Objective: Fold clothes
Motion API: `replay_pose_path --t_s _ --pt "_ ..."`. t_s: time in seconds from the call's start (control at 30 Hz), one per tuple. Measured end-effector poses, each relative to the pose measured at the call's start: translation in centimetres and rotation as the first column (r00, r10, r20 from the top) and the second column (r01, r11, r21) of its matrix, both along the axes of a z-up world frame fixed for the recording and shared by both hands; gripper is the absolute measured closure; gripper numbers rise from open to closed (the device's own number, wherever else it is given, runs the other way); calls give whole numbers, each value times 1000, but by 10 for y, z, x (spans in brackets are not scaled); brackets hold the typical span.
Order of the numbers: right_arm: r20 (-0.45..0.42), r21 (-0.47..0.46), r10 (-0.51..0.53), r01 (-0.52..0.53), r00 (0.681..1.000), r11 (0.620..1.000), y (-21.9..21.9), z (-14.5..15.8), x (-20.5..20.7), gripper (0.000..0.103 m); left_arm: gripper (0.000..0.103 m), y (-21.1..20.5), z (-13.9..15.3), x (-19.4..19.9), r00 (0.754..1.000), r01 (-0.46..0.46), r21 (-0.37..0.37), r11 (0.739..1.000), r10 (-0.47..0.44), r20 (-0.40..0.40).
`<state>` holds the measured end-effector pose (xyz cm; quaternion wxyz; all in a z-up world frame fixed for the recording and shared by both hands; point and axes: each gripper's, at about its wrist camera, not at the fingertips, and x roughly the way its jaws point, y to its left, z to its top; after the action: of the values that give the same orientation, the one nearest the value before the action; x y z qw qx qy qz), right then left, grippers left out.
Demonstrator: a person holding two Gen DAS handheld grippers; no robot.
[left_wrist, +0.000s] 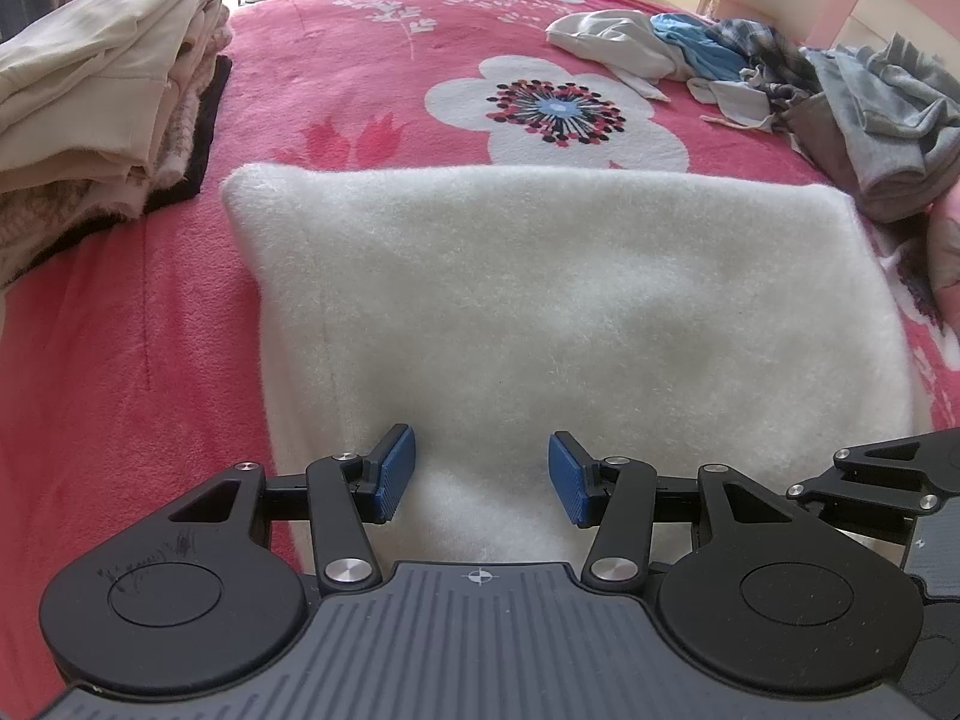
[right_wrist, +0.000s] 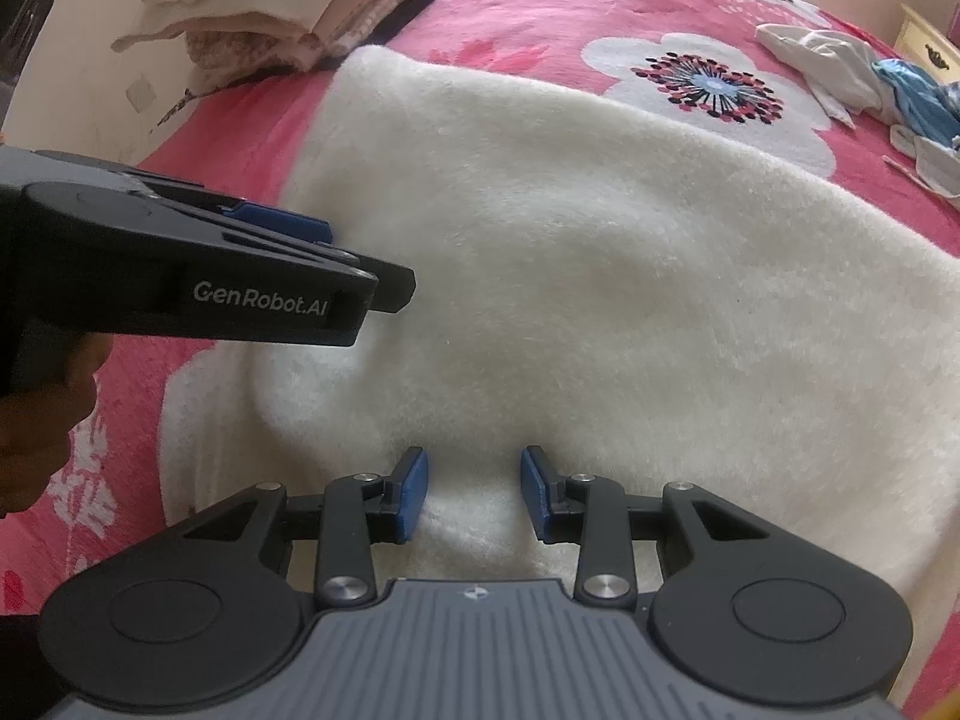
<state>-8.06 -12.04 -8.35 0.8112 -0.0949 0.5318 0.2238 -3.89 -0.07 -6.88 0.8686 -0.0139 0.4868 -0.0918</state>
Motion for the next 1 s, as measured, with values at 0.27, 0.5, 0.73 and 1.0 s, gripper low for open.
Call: replay_pose_path --t_s 0.27,0.5,0.73,1.0 --pt "9 -18 11 -10 1000 1000 3 0 -1 66 54 3 0 -1 1000 5 -11 1000 -5 5" --pt "95 60 2 -8 995 998 -22 31 8 60 53 45 24 -20 992 -24 -107 994 37 121" --pt "216 166 93 -130 972 978 -25 72 32 60 52 110 7 -16 989 -138 -297 945 147 9" --pt "89 220 277 -290 957 931 30 34 33 46 51 126 -29 -3 990 -134 -448 884 101 -98"
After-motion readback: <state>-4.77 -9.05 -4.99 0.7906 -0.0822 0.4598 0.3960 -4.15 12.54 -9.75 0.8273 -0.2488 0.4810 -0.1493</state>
